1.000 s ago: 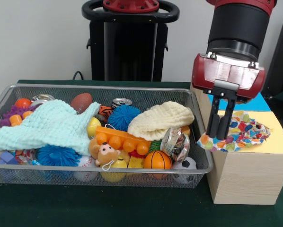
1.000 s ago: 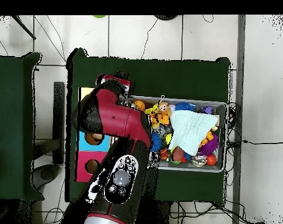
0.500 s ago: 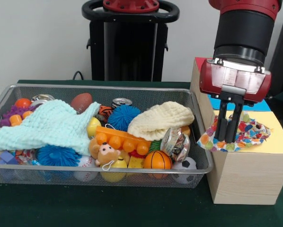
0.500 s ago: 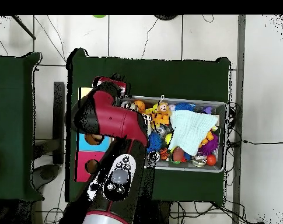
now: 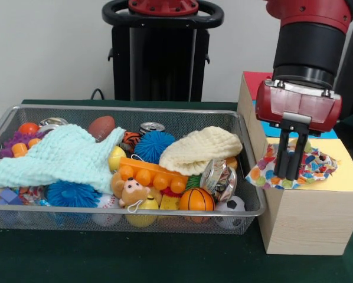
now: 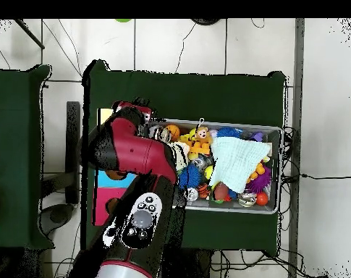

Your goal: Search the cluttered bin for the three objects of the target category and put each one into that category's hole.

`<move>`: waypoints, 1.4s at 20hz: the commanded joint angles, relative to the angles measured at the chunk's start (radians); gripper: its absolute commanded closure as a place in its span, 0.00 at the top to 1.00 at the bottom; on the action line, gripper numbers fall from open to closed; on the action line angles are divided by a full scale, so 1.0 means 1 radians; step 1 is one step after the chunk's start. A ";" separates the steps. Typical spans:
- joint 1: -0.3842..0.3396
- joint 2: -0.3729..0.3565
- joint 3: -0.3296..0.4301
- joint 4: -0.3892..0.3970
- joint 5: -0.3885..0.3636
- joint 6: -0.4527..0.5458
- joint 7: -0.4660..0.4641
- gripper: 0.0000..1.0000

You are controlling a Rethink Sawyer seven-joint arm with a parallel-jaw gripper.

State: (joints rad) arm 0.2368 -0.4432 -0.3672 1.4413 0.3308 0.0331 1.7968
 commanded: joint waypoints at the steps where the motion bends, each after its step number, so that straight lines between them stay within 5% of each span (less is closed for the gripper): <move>1: 0.017 0.076 0.052 0.073 0.051 0.099 0.229 0.00; 28: 0.118 0.131 -0.088 0.059 0.126 0.258 0.252 0.00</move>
State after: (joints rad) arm 0.3580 -0.3573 -0.4843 1.4438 0.4144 0.1507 1.7968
